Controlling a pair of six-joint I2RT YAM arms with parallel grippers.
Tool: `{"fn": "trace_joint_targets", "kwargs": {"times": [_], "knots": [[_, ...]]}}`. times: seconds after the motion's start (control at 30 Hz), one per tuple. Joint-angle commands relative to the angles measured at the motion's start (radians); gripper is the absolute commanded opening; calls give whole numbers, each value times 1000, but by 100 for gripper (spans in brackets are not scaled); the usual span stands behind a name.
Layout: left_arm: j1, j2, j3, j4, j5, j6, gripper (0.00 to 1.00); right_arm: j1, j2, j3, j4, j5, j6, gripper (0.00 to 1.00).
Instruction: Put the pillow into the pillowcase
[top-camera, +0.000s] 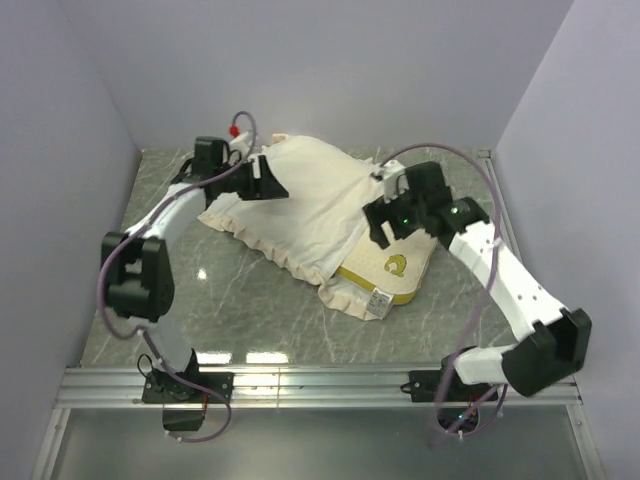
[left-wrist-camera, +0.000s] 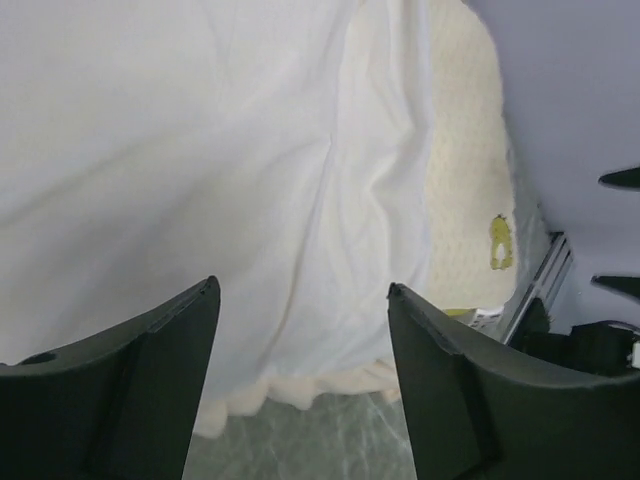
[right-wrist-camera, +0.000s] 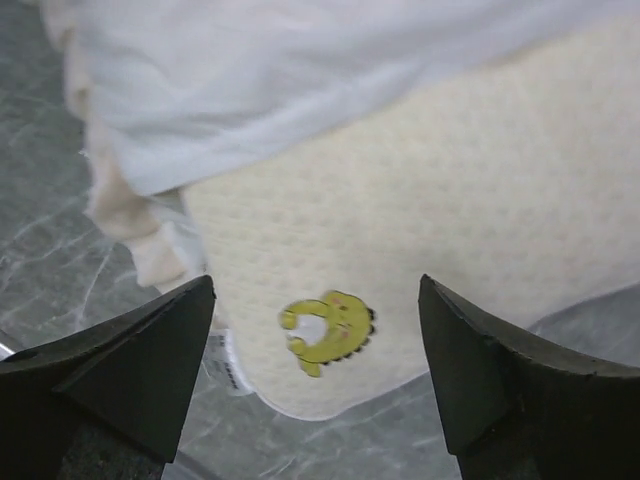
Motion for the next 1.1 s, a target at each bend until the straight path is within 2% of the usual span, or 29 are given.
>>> {"fn": "trace_joint_targets", "kwargs": {"times": [0.0, 0.07, 0.13, 0.2, 0.27, 0.33, 0.47, 0.5, 0.53, 0.57, 0.63, 0.67, 0.83, 0.87, 0.97, 1.0, 1.07], "knots": [[22, -187, -213, 131, 58, -179, 74, 207, 1, -70, 110, 289, -44, 90], [42, -285, -354, 154, 23, -272, 75, 269, 76, -74, 100, 364, -35, 90], [65, -353, -462, 204, 24, -348, 76, 326, 115, -83, 107, 371, -30, 91], [79, -462, -620, 339, 17, -449, 77, 380, 149, -112, 135, 424, -37, 91], [79, -549, -724, 390, -6, -490, 83, 408, 192, -150, 158, 461, -55, 92], [90, -583, -774, 436, -13, -509, 84, 438, 212, -182, 195, 475, -61, 93], [137, -597, -854, 406, -25, -534, 87, 480, 294, -205, 242, 538, -75, 93], [150, -600, -866, 406, -33, -534, 87, 480, 302, -212, 259, 542, -78, 88], [173, -605, -875, 389, -78, -534, 87, 480, 311, -216, 279, 559, -80, 76], [181, -612, -895, 387, -103, -541, 88, 480, 322, -212, 276, 561, -67, 39], [185, -600, -918, 457, -122, -558, 87, 477, 315, -177, 247, 491, -47, 4], [185, -562, -934, 491, -122, -582, 86, 475, 290, -164, 238, 466, -23, 0], [181, -410, -928, 639, -76, -615, 81, 420, 213, -49, 161, 276, 69, 0], [178, -369, -929, 698, -54, -632, 77, 405, 197, -34, 155, 193, 104, 0], [132, -321, -938, 781, -5, -673, 75, 342, 177, 20, 158, 84, 178, 0], [115, -319, -941, 830, 9, -681, 75, 325, 177, 31, 160, 12, 190, 0], [66, -325, -966, 873, 13, -713, 77, 287, 181, 52, 161, -31, 210, 0]]}}
